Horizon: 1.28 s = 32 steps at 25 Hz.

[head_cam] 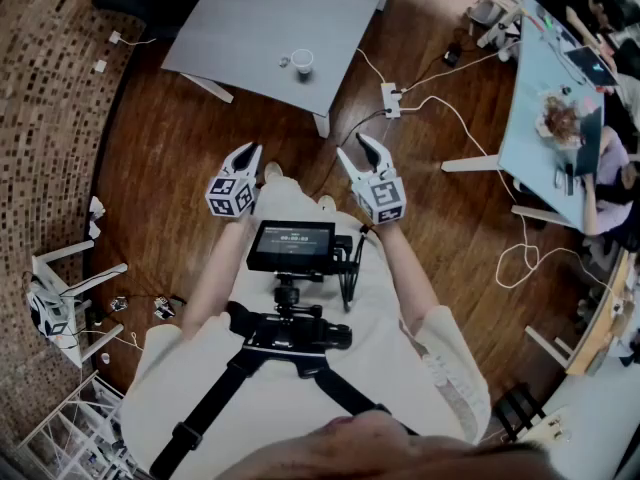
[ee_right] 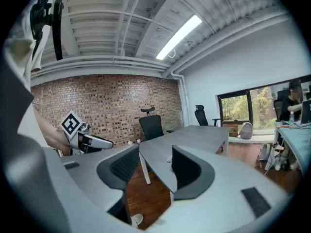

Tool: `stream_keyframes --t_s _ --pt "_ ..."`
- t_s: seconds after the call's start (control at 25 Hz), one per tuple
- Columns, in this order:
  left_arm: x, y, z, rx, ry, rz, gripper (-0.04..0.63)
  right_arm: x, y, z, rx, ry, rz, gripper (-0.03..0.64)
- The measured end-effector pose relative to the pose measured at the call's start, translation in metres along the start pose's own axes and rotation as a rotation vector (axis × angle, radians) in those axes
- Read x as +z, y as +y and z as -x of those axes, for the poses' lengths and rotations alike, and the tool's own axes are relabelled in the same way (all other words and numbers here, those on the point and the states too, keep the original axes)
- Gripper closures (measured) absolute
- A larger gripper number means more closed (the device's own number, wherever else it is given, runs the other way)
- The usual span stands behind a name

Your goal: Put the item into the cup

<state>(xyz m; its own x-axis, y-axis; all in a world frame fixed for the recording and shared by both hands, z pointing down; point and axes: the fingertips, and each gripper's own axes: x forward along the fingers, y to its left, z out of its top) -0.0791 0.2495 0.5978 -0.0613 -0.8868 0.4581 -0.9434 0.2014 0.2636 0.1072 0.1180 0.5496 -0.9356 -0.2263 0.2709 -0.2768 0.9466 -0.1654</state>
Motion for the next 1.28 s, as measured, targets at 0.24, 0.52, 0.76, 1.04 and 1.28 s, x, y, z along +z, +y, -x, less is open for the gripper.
stream_keyframes --t_s 0.24,0.52,0.76,1.04,1.28 --pt "0.005 0.002 -0.012 -0.021 0.015 -0.003 0.551 0.005 -0.001 -0.003 -0.006 0.000 -0.006 0.391" --pt "0.019 0.029 -0.075 -0.076 0.065 -0.010 0.538 0.008 -0.028 -0.048 -0.033 0.035 -0.007 0.391" --pt "0.046 0.060 -0.120 -0.136 0.110 -0.024 0.538 0.013 -0.045 -0.103 -0.063 0.065 -0.043 0.391" --pt "0.050 0.082 -0.171 -0.181 0.194 -0.060 0.538 0.012 -0.057 -0.143 -0.074 0.118 -0.054 0.391" --pt "0.051 0.099 -0.214 -0.225 0.268 -0.109 0.538 0.016 -0.073 -0.177 -0.086 0.139 -0.050 0.391"
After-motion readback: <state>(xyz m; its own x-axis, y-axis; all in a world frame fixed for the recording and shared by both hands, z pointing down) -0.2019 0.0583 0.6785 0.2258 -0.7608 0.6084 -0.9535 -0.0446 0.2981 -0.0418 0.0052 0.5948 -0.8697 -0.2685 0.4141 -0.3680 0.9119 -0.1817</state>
